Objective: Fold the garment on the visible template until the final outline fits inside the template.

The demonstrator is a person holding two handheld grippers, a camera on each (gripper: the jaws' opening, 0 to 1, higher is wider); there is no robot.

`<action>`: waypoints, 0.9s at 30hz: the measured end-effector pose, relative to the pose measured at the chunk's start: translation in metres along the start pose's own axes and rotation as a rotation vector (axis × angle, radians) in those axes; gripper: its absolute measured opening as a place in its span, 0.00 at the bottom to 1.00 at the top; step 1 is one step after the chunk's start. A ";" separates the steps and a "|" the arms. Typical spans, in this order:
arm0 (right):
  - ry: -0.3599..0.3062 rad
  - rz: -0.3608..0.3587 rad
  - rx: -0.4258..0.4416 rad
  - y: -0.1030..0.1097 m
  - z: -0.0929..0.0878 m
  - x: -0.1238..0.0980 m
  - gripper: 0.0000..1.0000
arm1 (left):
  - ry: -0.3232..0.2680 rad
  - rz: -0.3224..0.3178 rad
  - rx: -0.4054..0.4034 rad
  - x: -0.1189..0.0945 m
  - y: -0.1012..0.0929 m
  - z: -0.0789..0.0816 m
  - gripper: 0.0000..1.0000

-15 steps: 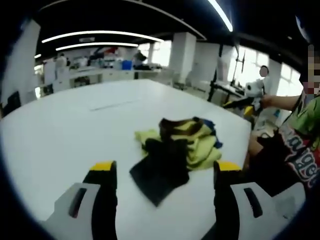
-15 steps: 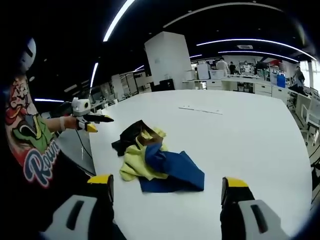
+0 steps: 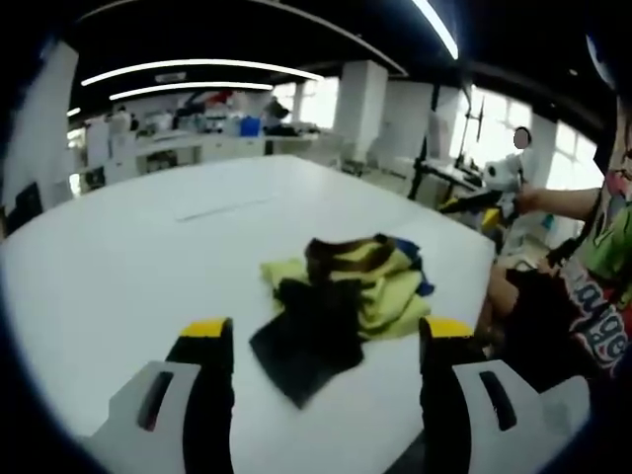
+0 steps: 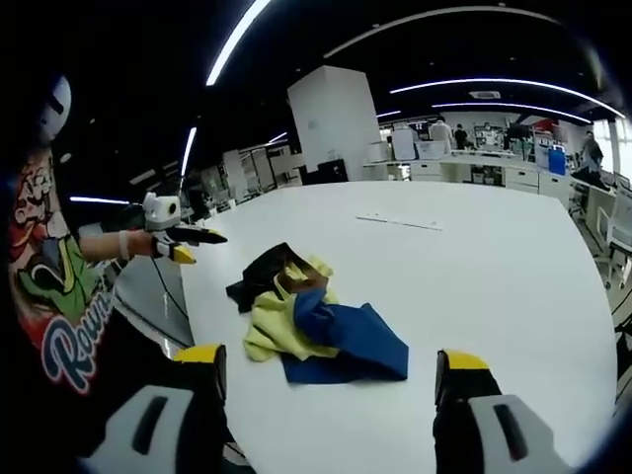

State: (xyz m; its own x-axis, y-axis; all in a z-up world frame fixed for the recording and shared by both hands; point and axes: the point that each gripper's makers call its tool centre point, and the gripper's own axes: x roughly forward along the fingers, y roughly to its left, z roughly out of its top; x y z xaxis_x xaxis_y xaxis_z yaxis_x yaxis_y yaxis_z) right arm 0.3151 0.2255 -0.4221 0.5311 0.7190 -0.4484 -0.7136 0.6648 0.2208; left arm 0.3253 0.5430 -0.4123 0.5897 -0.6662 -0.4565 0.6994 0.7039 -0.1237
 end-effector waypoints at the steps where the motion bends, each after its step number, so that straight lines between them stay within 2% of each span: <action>1: 0.003 0.005 0.005 0.002 0.000 -0.001 0.87 | -0.001 0.002 -0.001 -0.002 0.000 0.001 0.73; 6: -0.009 0.009 0.014 0.009 0.000 -0.004 0.87 | -0.016 0.011 -0.013 -0.008 -0.006 0.004 0.73; 11: -0.035 -0.015 0.020 0.014 0.003 -0.002 0.86 | -0.005 -0.019 0.000 -0.011 -0.010 -0.001 0.73; 13: -0.043 -0.040 0.048 0.016 0.004 0.000 0.86 | -0.006 -0.029 -0.013 -0.014 -0.007 -0.002 0.73; 15: -0.047 -0.031 0.041 0.026 0.007 0.003 0.86 | -0.019 -0.040 0.000 -0.018 -0.005 0.000 0.73; 19: 0.015 -0.054 -0.009 0.048 0.006 0.009 0.86 | -0.054 -0.084 0.001 -0.021 0.003 0.001 0.73; 22: 0.019 -0.088 -0.033 0.060 0.011 0.014 0.86 | -0.088 -0.144 0.011 -0.020 0.009 0.001 0.73; 24: 0.033 -0.125 -0.007 0.063 0.010 0.018 0.86 | -0.049 -0.151 -0.011 -0.020 0.019 -0.009 0.72; 27: 0.042 -0.169 -0.028 0.070 0.014 0.020 0.85 | -0.059 -0.189 0.004 -0.027 0.019 -0.003 0.74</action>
State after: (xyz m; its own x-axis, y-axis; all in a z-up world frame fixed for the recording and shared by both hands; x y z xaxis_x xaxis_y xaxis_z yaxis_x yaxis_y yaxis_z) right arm 0.2820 0.2896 -0.4038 0.6253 0.5880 -0.5132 -0.6287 0.7691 0.1151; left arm 0.3211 0.5751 -0.4053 0.4706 -0.7995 -0.3733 0.8013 0.5644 -0.1985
